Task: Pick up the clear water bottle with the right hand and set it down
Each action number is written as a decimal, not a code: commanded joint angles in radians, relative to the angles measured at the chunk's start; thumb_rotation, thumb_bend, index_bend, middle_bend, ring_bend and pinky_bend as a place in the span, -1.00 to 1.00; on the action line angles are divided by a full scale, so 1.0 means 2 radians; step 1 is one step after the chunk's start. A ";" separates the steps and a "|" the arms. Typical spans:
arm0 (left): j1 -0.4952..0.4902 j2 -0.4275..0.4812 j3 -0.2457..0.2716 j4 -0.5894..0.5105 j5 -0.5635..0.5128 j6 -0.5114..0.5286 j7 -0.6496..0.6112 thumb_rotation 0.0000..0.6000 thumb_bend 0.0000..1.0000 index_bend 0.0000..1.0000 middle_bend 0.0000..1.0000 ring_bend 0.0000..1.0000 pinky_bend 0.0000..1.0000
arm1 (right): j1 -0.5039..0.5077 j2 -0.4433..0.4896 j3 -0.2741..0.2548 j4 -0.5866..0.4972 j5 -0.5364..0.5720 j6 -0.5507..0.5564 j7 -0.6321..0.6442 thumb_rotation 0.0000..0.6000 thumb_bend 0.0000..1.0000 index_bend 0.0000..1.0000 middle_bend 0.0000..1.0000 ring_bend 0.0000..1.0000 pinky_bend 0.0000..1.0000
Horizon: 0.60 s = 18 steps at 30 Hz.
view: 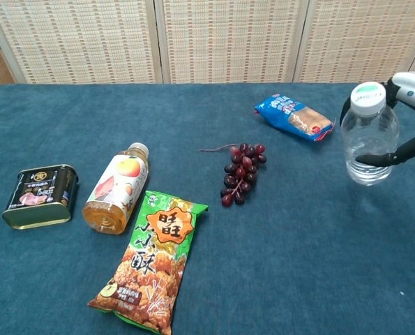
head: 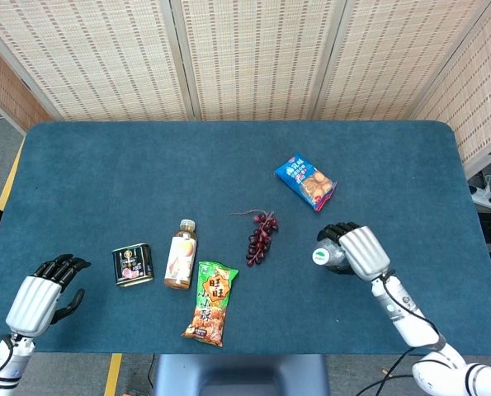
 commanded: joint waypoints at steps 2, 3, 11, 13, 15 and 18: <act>0.000 0.000 0.001 0.000 0.000 -0.001 0.001 1.00 -0.20 -0.47 -0.45 -0.60 -0.32 | 0.032 0.054 -0.049 -0.029 -0.042 -0.020 0.482 1.00 -0.08 0.64 0.48 0.18 -0.03; 0.000 0.000 0.001 0.000 0.000 -0.001 0.001 1.00 -0.20 -0.47 -0.45 -0.60 -0.32 | 0.030 0.052 -0.047 -0.027 -0.036 -0.020 0.471 1.00 -0.08 0.64 0.48 0.18 -0.03; -0.001 0.000 0.002 -0.001 0.000 -0.001 0.004 1.00 -0.20 -0.47 -0.45 -0.60 -0.32 | 0.006 0.016 -0.019 0.006 0.024 -0.005 0.333 1.00 0.08 0.64 0.50 0.20 -0.01; -0.001 0.000 0.003 -0.001 0.001 -0.002 0.005 1.00 -0.20 -0.47 -0.45 -0.60 -0.32 | 0.003 0.005 -0.012 0.016 0.037 -0.004 0.307 1.00 0.13 0.64 0.51 0.20 -0.01; -0.002 0.000 0.003 -0.002 0.001 -0.002 0.005 1.00 -0.20 -0.47 -0.45 -0.60 -0.32 | 0.001 -0.008 -0.005 0.030 0.050 -0.005 0.277 1.00 0.17 0.64 0.51 0.20 -0.01; -0.002 -0.001 0.003 -0.001 0.001 -0.001 0.006 1.00 -0.20 -0.47 -0.45 -0.60 -0.32 | 0.000 -0.025 0.003 0.047 0.068 -0.011 0.242 1.00 0.20 0.64 0.51 0.20 -0.01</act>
